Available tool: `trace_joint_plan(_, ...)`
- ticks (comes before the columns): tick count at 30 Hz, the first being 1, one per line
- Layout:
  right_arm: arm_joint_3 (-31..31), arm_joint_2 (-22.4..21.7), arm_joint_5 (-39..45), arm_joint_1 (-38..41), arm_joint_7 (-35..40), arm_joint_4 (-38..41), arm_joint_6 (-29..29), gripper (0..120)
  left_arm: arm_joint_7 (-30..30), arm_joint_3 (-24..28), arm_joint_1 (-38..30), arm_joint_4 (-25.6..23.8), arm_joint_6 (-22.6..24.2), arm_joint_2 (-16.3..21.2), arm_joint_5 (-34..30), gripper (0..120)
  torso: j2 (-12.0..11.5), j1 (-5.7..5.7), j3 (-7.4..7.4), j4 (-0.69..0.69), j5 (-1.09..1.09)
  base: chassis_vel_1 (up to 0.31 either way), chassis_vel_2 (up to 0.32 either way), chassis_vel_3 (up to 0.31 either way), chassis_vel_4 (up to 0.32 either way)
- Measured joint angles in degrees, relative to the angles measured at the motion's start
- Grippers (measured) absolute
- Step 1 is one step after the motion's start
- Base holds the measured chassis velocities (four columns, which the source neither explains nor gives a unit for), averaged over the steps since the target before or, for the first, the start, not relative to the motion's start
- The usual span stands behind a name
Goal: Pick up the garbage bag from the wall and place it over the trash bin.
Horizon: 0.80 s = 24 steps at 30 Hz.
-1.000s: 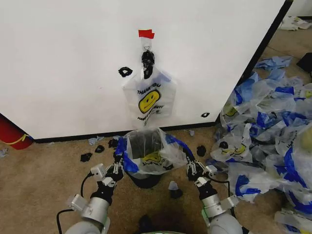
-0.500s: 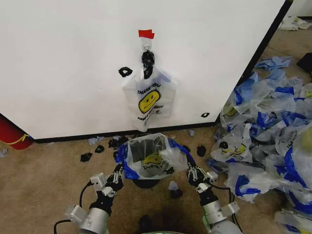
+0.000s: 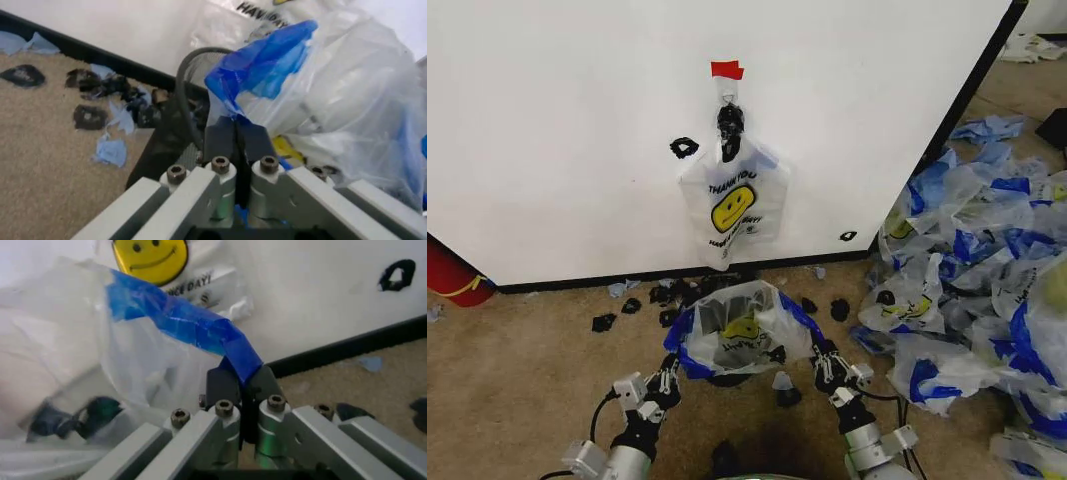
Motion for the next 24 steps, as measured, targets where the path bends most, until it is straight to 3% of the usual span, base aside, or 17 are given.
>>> trace_joint_plan(24, -1.7, 2.2, -0.9, 2.8, -0.5, -6.7, -0.2, 0, 0.2, 0.1, -0.7, 4.8, -0.4, 0.8, 0.5, 0, 0.0, 0.0, 0.0, 0.0, 0.0, 0.0, 0.0, 0.0, 0.0)
